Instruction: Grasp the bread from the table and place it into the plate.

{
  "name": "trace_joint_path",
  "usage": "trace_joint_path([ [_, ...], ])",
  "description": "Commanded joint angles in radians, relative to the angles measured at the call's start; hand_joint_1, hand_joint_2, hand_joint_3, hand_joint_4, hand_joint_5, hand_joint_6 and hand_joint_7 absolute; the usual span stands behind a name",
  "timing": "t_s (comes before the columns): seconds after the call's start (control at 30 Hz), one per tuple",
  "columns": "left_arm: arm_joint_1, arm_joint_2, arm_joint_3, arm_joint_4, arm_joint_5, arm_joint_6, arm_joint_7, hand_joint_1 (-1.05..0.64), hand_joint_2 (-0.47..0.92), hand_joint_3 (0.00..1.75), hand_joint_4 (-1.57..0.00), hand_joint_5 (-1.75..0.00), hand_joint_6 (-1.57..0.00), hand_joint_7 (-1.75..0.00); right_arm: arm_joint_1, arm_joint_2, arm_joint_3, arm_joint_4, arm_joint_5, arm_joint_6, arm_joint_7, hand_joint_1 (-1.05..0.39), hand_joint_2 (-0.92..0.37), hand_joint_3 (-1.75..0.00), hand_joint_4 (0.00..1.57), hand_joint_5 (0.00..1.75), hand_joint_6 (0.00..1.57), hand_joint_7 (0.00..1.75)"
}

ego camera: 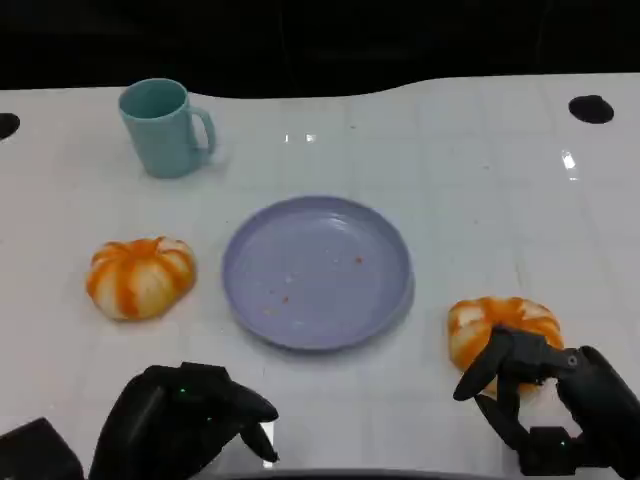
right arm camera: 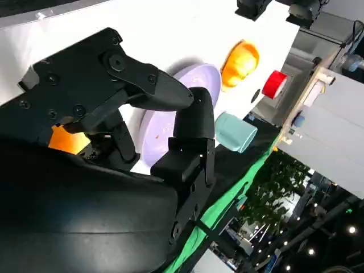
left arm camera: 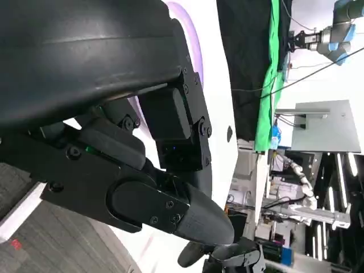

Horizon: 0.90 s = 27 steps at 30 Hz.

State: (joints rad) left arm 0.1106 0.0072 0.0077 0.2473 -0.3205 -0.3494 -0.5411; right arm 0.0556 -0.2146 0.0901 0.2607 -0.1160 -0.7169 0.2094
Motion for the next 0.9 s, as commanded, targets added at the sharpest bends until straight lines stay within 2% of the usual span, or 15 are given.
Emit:
trace_joint_path([
  [0.03, -0.001, 0.012, 0.012, 0.005, 0.004, -0.008, 0.002, -0.98, 0.92, 0.03, -1.09, -1.15, -1.36, -0.4, 0.0, 0.004, -0.018, -0.01, 0.024, 0.005, -0.014, -0.28, -0.61, -0.91, 0.75, 1.75, 0.7, 1.06],
  [0.1, 0.0, 0.012, 0.011, 0.004, 0.005, -0.008, 0.003, -0.97, 0.92, 0.03, -1.09, -1.15, -1.36, -0.4, -0.005, 0.005, -0.029, -0.019, -0.001, -0.007, -0.037, -0.28, -0.64, -0.83, 0.67, 1.69, 0.68, 0.98],
  [0.17, 0.0, 0.013, 0.011, 0.004, 0.006, -0.009, 0.002, -0.98, 0.92, 0.03, -1.09, -1.15, -1.35, -0.4, -0.005, 0.0, -0.038, -0.043, -0.034, -0.003, -0.061, -0.31, -0.71, -0.64, 0.62, 1.59, 0.67, 0.9],
  [0.2, -0.001, 0.013, 0.01, 0.005, 0.006, -0.01, 0.001, -0.98, 0.92, 0.04, -1.08, -1.15, -1.35, -0.4, -0.004, -0.006, -0.042, -0.062, -0.052, 0.006, -0.07, -0.31, -0.74, -0.55, 0.58, 1.47, 0.63, 0.86],
  [0.43, 0.0, 0.016, 0.012, 0.006, 0.007, -0.007, 0.002, -0.98, 0.92, 0.04, -1.09, -1.16, -1.35, -0.41, 0.005, -0.06, -0.067, -0.201, -0.228, 0.084, -0.122, -0.42, -0.91, -0.11, 0.44, 0.97, 0.51, 0.58],
  [0.57, -0.002, 0.017, 0.012, 0.012, 0.004, -0.009, -0.004, -0.97, 0.92, 0.04, -1.08, -1.15, -1.34, -0.41, 0.019, -0.098, -0.075, -0.284, -0.301, 0.131, -0.125, -0.48, -0.92, -0.05, 0.32, 0.81, 0.44, 0.41],
  [0.73, -0.003, 0.021, 0.013, 0.014, 0.01, -0.013, -0.002, -0.98, 0.92, 0.04, -1.09, -1.15, -1.35, -0.42, 0.04, -0.161, -0.076, -0.405, -0.429, 0.231, -0.101, -0.53, -0.91, -0.02, 0.16, 0.62, 0.32, 0.18],
  [0.9, -0.003, 0.018, 0.013, 0.014, 0.0, -0.009, -0.007, -0.98, 0.92, 0.03, -1.08, -1.15, -1.34, -0.42, 0.066, -0.193, -0.065, -0.53, -0.477, 0.381, -0.007, -0.55, -0.9, 0.0, 0.09, 0.48, 0.27, 0.06],
])
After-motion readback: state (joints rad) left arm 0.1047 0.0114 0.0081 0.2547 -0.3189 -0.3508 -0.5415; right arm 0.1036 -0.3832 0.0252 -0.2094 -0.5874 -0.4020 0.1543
